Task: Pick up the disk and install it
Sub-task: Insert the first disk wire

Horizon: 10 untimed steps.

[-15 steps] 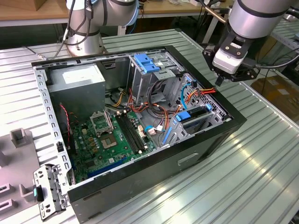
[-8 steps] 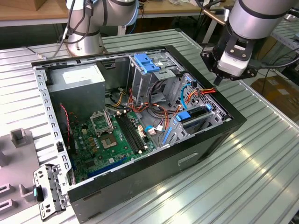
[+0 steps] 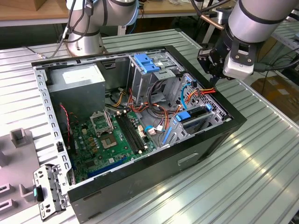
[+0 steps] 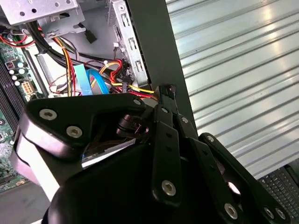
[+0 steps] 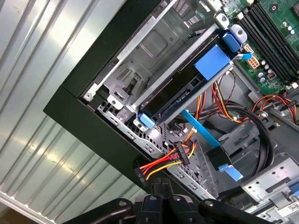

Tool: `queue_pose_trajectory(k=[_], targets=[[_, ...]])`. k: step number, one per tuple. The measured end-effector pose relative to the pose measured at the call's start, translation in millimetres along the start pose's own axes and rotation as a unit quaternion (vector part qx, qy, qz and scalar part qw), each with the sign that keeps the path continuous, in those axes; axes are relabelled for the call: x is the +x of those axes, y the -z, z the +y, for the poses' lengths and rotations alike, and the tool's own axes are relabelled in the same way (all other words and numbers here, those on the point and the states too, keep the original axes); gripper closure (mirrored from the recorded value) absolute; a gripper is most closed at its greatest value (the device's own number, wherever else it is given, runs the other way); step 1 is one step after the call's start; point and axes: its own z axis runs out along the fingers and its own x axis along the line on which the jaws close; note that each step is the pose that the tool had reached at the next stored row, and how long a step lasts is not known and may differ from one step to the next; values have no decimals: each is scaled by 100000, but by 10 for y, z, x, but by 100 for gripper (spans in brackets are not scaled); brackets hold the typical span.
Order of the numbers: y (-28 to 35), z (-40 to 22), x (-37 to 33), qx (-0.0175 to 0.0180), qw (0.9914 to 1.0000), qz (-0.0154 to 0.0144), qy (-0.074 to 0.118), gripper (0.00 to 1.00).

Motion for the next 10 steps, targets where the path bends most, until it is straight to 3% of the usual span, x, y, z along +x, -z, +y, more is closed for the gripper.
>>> queue_pose_trajectory(k=[3, 6, 8, 9, 10], targets=[[0, 0, 1, 0, 100000, -15, 33, 89], [-32, -62, 59, -32, 100000, -108, 228, 89], [-60, -98, 96, -15, 99991, -459, 1258, 89], [-64, -99, 97, -96, 99983, -522, 1750, 89], [-63, -99, 98, -538, 99954, -385, 2972, 89]])
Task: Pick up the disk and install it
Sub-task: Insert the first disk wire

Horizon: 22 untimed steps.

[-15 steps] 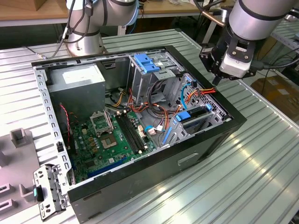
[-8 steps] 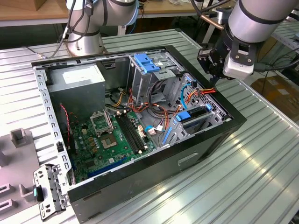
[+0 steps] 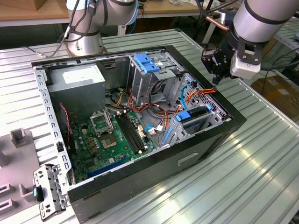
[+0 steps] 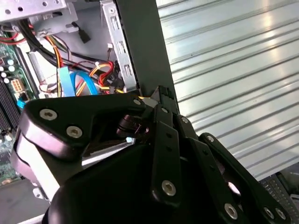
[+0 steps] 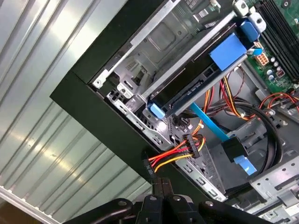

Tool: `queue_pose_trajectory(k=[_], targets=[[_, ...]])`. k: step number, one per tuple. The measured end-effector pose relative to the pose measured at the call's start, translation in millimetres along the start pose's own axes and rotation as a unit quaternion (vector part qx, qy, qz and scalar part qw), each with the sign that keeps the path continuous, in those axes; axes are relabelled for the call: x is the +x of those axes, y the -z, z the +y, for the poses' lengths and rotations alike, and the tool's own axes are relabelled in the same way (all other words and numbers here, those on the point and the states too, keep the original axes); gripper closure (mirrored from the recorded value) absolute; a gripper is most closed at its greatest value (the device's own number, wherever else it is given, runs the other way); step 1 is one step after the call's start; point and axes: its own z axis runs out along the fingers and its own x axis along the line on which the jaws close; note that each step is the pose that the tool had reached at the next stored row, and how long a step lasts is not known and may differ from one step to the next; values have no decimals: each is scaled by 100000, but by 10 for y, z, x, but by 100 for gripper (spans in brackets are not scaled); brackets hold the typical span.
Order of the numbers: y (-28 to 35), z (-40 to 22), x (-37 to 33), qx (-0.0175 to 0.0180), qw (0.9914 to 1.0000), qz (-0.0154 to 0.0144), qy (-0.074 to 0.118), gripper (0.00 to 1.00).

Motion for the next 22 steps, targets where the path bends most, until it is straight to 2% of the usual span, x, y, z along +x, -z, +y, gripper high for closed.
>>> queue_pose_trajectory(k=[1, 3, 4, 5, 6, 11, 13, 14, 15, 16, 17, 18, 19, 20, 21, 22], targets=[[0, 0, 0, -562, 99995, 401, 707, 89], [-1, -2, 2, -2648, 99916, 2170, 2241, 89], [-1, -2, 2, -3747, 99834, 3102, 3080, 89], [-1, -1, 2, -4068, 99789, 3270, 3851, 89], [-2, -1, 2, -4222, 99758, 3302, 4437, 89], [-16, -32, 33, -4073, 99686, 2795, 6197, 89], [-20, -35, 37, -3883, 99607, 2320, 7610, 89], [-24, -34, 37, -3631, 99475, 1716, 9410, 82], [-27, -33, 37, -3427, 99336, 1213, 10919, 82], [-31, -31, 37, -3296, 99207, 844, 12095, 81], [-34, -30, 36, -3223, 99111, 608, 12898, 81], [-38, -29, 36, -3122, 98934, 234, 14220, 81], [-40, -28, 36, -3070, 98838, 46, 14885, 75], [-45, -27, 36, -3024, 98727, -151, 15612, 75], [-51, -28, 36, -3183, 98642, -140, 16115, 73], [-56, -29, 35, -3546, 98588, 79, 16367, 67]])
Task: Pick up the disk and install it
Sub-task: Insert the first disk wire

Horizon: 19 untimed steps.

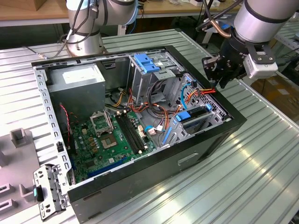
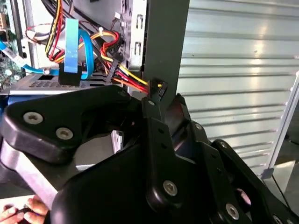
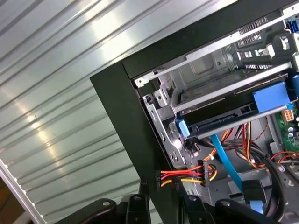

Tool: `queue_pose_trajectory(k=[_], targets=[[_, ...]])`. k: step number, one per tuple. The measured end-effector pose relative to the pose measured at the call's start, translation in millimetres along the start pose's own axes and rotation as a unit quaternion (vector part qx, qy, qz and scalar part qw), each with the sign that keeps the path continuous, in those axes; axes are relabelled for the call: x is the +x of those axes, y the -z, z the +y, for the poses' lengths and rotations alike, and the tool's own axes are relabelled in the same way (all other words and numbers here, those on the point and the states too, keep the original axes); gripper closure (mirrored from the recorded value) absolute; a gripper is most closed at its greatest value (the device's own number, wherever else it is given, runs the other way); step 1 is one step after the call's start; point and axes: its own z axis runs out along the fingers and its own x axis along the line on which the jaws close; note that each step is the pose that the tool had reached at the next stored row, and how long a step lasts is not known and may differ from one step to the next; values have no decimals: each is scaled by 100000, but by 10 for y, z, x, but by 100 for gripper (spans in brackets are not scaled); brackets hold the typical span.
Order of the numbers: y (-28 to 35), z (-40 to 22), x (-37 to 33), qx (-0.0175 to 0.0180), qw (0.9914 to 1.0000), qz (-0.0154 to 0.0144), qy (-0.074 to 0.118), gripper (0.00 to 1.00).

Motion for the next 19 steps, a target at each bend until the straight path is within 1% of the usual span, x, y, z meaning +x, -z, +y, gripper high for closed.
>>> queue_pose_trajectory(k=[2, 3, 4, 5, 6, 7, 9, 11, 12, 13, 14, 17, 19], targets=[[-14, -7, -3, -1589, 99983, 750, 563, 67], [-28, -24, -16, -1994, 99975, 775, 616, 67], [-38, -35, -24, -2184, 99973, 548, 540, 67], [-47, -43, -31, -2444, 99969, 176, 334, 67], [-53, -44, -33, -2650, 99965, -57, 22, 67], [-58, -44, -35, -2816, 99959, -64, -521, 67], [-60, -45, -33, -3078, 99936, 230, -1821, 67], [-63, -45, -33, -3325, 99894, 527, -3124, 67], [-65, -44, -34, -3427, 99874, 628, -3616, 67], [-75, -46, -35, -3595, 99834, 778, -4435, 67], [-85, -57, -28, -3679, 99816, 821, -4751, 67], [-120, -98, 0, -3865, 99791, 683, -5124, 67], [-153, -134, 21, -4077, 99769, 468, -5419, 67]])
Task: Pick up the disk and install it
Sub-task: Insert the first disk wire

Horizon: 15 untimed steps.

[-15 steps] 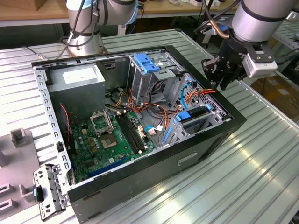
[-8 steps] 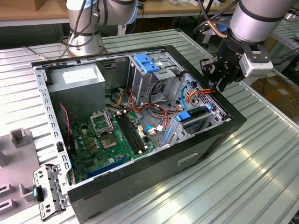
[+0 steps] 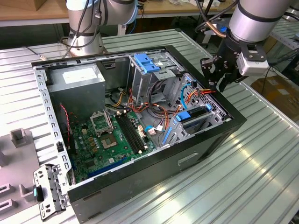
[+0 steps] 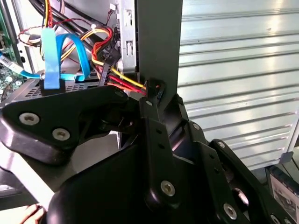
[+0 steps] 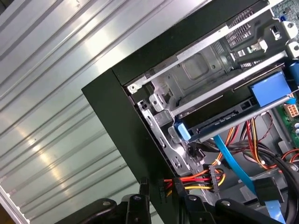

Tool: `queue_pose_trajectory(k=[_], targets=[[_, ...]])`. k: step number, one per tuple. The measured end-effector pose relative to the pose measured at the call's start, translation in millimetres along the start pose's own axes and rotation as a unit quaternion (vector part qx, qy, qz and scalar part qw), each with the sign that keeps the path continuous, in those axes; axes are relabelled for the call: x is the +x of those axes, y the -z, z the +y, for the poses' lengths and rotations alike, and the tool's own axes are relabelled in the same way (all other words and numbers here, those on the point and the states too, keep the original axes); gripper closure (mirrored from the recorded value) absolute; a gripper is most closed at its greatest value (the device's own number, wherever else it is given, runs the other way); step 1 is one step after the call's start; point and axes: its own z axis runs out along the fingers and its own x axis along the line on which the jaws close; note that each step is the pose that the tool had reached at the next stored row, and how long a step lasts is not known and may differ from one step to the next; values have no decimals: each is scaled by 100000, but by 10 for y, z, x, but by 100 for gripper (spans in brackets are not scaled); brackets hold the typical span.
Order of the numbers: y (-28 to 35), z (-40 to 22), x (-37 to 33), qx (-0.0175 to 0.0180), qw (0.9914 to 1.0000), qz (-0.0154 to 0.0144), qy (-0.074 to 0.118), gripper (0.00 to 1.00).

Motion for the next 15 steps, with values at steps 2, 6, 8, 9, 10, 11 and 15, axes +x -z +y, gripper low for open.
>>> queue_pose_trajectory(k=[2, 6, 8, 9, 10, 11, 15], targets=[[-2, -5, 4, -47, 100000, -5, -36, 67], [-2, -6, 4, -52, 100000, -3, -31, 67], [11, -9, 6, -101, 100000, 27, -10, 82], [50, -17, 13, -93, 100000, 23, -14, 82], [91, -24, 20, -88, 100000, 22, -14, 84], [107, -27, 22, -94, 100000, 26, -15, 84], [122, -1, -18, -204, 99997, 154, -665, 84]])
